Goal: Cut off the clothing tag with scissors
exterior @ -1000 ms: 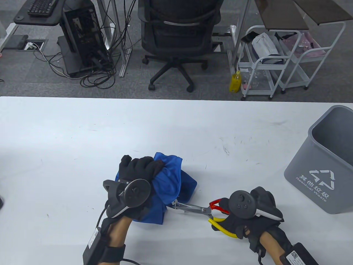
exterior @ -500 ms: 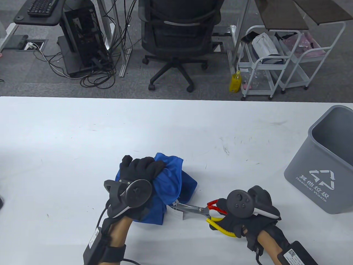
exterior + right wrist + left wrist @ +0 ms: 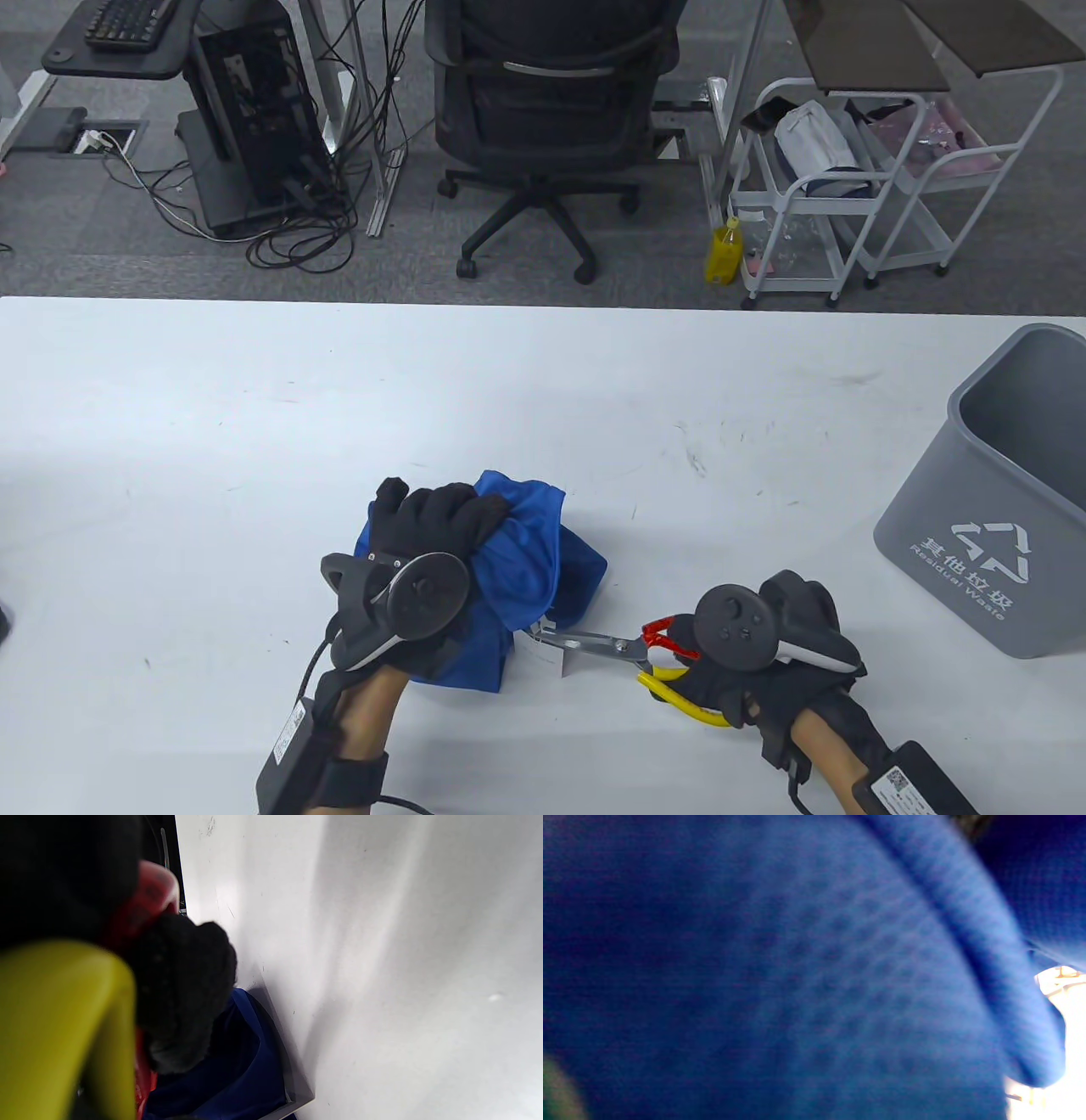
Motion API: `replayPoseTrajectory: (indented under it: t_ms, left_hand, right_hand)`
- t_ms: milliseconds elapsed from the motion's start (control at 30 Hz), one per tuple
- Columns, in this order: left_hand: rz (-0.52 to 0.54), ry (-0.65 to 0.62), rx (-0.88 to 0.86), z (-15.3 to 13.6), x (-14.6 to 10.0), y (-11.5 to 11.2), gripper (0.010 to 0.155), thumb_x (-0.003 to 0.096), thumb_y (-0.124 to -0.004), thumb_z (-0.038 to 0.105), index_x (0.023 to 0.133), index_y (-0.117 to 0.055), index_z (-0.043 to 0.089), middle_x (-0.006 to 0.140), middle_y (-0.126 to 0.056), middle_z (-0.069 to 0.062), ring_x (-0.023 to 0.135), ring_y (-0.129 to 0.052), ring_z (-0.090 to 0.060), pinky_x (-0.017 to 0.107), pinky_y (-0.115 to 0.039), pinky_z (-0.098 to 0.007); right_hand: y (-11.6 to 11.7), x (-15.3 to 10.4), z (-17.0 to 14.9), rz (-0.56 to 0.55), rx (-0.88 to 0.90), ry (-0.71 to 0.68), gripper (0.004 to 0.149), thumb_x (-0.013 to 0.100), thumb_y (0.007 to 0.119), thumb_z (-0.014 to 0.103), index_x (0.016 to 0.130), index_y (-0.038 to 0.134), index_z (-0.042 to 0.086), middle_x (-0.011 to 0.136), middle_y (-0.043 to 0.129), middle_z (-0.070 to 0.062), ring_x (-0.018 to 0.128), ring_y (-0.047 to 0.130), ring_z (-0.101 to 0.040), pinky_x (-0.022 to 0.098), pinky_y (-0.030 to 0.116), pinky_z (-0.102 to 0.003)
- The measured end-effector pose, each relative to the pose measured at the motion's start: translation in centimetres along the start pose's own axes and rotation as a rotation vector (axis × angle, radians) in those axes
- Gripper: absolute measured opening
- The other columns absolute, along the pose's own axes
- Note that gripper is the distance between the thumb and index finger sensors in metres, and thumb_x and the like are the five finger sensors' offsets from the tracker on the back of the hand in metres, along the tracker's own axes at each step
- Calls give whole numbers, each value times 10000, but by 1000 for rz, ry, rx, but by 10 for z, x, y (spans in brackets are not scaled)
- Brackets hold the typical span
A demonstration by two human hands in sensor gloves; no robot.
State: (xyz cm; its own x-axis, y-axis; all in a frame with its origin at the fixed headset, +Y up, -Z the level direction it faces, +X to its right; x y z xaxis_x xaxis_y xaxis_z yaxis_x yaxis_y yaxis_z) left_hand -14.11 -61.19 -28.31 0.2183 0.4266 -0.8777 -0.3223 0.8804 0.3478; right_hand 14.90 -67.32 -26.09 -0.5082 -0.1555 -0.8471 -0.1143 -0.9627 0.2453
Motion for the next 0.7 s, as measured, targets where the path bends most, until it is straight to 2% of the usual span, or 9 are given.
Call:
replayPoseTrajectory:
  t_ms: [367, 700]
  left_hand:
    - [-1, 0, 0, 0, 0, 0, 499, 373, -905, 437, 855, -778, 436, 899, -870, 57, 746, -948, -221, 726, -591, -679]
    - [-3, -2, 1, 0, 0, -1, 500, 372, -905, 438, 855, -778, 436, 899, -871, 57, 746, -947, -221, 723, -593, -681]
  right_hand:
    - [1, 0, 4, 1, -25, 4, 630, 257, 788, 803, 591, 898, 279, 409, 1001, -43, 44, 891, -181, -3, 813, -384]
    - [1, 2, 7, 3, -23, -10, 499, 304, 839, 724, 524, 919, 283, 332, 1014, -27, -25, 877, -176, -55, 797, -382]
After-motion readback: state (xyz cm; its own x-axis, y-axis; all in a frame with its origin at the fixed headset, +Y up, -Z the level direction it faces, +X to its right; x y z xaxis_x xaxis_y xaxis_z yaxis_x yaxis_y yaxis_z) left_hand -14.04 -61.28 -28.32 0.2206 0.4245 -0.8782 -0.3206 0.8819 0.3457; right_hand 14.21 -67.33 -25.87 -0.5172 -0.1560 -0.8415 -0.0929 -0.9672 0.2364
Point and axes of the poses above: the tracker on the back of each hand, its own z axis roughly to the thumb side, its own x axis roughly from the wrist to the fingertips, y = z × x, the point moved 2 cm from there along x, roughly from the wrist to the fingertips
